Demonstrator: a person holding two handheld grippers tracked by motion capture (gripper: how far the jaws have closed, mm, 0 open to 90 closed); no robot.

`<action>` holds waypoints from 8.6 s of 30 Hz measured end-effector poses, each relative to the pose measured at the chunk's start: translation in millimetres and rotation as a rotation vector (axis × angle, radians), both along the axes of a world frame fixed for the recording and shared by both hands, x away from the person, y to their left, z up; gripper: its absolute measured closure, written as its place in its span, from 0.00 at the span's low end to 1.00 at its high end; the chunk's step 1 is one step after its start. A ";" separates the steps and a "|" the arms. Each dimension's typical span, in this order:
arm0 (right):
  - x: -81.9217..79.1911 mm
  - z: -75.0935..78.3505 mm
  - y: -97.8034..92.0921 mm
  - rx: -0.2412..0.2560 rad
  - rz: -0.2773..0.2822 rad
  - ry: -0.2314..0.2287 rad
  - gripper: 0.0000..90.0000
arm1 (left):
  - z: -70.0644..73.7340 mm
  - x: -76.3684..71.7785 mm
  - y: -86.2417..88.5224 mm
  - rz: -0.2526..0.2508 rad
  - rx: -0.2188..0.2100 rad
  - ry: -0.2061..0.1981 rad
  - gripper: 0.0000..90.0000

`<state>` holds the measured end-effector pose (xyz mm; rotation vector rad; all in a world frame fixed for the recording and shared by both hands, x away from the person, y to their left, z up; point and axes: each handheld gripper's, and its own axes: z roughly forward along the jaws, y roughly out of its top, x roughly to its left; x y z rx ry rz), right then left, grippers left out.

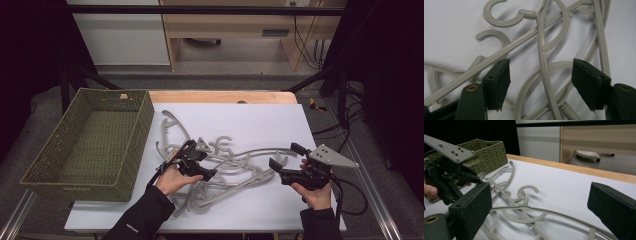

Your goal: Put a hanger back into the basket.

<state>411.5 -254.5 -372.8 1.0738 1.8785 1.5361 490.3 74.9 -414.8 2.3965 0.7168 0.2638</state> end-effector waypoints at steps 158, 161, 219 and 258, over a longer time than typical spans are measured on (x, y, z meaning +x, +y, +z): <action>3.2 -6.3 -8.5 -0.005 -0.036 0.032 0.06 | 95.0 11.2 371.6 0.620 0.089 -0.282 0.90; 3.3 -6.3 -8.8 -0.004 -0.036 0.031 0.06 | 95.0 11.6 371.2 0.620 0.139 -0.292 0.90; 3.6 -6.2 0.1 -0.025 -0.012 0.038 0.07 | 83.7 -42.2 295.9 0.450 -0.350 -0.339 0.36; 15.9 -31.2 63.1 -0.118 0.143 0.124 0.09 | 40.9 -77.0 217.9 0.290 -0.436 -0.338 0.08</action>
